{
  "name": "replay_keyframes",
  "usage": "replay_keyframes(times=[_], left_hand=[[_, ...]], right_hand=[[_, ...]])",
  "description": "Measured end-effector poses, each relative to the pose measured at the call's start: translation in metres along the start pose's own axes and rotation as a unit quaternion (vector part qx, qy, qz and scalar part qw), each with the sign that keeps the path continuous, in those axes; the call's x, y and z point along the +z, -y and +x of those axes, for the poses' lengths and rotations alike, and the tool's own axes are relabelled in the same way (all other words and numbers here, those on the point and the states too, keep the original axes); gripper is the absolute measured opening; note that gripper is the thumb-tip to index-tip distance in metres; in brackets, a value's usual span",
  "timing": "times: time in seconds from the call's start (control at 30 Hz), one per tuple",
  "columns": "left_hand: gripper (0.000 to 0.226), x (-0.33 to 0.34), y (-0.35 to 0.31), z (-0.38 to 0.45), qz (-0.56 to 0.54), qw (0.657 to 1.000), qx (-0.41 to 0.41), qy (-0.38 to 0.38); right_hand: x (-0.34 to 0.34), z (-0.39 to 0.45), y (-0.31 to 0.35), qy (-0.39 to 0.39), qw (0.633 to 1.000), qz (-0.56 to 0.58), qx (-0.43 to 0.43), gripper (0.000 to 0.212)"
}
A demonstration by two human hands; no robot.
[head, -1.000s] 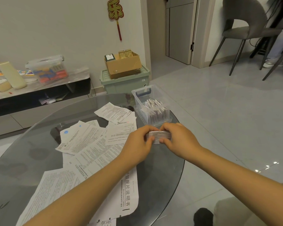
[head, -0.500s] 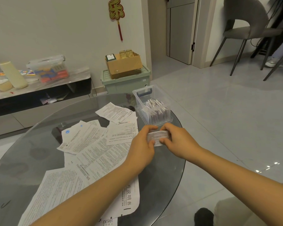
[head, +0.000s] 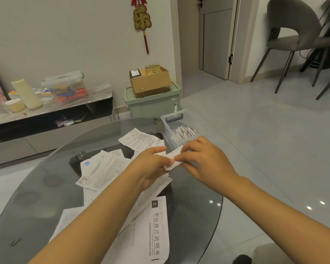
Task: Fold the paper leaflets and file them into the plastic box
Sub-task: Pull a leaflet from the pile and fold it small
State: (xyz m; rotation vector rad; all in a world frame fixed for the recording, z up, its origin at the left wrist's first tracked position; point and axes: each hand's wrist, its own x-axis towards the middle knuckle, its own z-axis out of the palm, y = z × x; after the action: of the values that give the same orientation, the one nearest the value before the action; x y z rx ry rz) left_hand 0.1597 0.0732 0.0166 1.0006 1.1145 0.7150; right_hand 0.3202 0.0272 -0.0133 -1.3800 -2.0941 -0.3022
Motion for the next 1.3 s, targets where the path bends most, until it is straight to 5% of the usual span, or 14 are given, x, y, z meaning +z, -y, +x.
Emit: replay_keyframes(times=[0.17,0.3,0.43,0.57,0.67,0.77,0.87,1.3], left_hand=[[0.023,0.000,-0.030,-0.004,-0.072,0.997,-0.010,0.039],[0.013,0.006,-0.046,0.007,-0.083,0.996,0.000,0.029],[0.027,0.013,-0.046,0.028,0.115,0.988,0.101,-0.024],[0.037,0.014,-0.037,0.058,0.460,0.827,0.325,0.010],[0.053,0.018,-0.039,0.083,0.590,0.712,0.375,0.072],[0.068,0.024,-0.039,0.100,0.648,0.643,0.394,0.107],[0.067,0.029,-0.039,0.110,0.665,0.616,0.402,0.131],[0.079,0.028,-0.040,0.120,0.686,0.592,0.396,0.153]], right_hand=[[-0.005,0.016,-0.003,-0.079,0.996,-0.001,-0.033,0.025],[-0.007,0.033,-0.014,-0.118,0.991,0.022,0.064,0.023],[-0.004,0.050,-0.034,-0.106,0.974,0.053,0.192,0.015],[-0.001,0.063,-0.051,-0.095,0.945,0.085,0.302,0.018],[0.002,0.069,-0.057,-0.096,0.934,0.088,0.333,0.019],[0.002,0.072,-0.057,-0.083,0.928,0.086,0.352,0.017],[0.005,0.073,-0.062,-0.061,0.923,0.068,0.373,0.017],[0.006,0.074,-0.061,-0.020,0.929,0.015,0.368,0.020]])
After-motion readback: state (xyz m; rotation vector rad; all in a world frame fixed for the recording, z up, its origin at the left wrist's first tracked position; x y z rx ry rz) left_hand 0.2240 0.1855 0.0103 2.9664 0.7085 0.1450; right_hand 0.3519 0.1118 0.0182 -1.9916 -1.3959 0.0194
